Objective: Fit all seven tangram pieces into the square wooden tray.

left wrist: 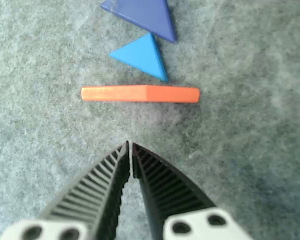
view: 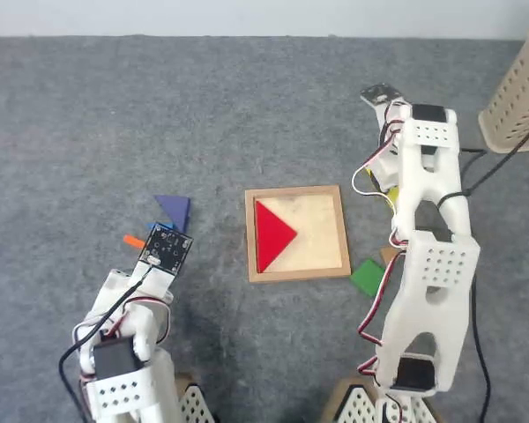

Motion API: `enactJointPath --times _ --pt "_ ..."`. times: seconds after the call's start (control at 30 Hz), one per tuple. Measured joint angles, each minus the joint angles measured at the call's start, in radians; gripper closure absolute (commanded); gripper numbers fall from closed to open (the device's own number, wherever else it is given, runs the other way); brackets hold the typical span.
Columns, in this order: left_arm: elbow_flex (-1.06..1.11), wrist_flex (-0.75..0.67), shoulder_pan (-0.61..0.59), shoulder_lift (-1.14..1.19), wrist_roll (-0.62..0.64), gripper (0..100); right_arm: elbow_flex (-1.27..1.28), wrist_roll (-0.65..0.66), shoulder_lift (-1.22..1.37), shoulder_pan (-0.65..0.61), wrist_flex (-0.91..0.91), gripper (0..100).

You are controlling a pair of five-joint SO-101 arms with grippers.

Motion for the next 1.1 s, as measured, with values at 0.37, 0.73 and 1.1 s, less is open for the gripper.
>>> enactJointPath --times 0.37,0.73,1.1 --pt "0.000 0.000 0.000 0.000 0.000 99 -0.048 0.005 0.057 0.008 0.023 87.1" --pt "0.000 0.000 0.000 0.000 0.000 99 -0.028 -0.141 -0.020 -0.012 0.160 99.2" --pt "0.000 0.000 0.000 0.000 0.000 99 -0.028 -0.256 -0.235 -0.261 0.310 99.2"
